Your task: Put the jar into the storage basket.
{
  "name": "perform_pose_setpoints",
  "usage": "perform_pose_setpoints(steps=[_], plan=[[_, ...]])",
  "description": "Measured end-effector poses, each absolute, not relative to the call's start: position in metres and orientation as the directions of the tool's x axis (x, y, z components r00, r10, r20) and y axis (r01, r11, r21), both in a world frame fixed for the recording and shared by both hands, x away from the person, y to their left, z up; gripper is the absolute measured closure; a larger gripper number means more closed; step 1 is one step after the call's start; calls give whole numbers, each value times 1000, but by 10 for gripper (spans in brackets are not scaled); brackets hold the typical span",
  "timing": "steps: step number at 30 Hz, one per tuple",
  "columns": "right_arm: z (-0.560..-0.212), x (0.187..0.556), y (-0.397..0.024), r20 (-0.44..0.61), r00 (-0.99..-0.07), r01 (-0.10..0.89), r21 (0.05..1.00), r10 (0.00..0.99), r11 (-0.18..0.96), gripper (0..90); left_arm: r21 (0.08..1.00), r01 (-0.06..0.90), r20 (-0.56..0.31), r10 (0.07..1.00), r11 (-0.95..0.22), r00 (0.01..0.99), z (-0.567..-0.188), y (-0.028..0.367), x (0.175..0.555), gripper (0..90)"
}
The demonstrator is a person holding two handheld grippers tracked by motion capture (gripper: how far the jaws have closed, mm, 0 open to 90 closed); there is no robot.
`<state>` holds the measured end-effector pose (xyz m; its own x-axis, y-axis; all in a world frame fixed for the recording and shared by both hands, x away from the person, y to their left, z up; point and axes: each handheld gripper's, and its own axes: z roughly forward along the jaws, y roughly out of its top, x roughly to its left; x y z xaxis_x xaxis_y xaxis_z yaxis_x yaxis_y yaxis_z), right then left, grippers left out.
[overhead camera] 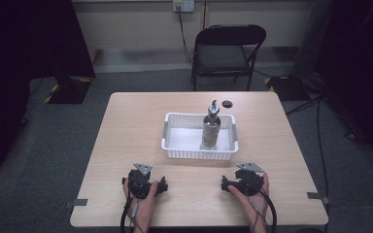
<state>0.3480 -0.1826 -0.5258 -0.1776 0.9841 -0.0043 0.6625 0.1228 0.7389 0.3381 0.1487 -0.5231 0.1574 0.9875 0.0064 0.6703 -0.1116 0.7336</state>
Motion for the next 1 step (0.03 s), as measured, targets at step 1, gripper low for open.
perform_pose_setpoints(steps=[1], plan=[[-526, 348, -183, -4, -178, 663, 739, 984, 123, 0, 734, 670, 6, 988, -112, 157, -523, 149, 338, 0]])
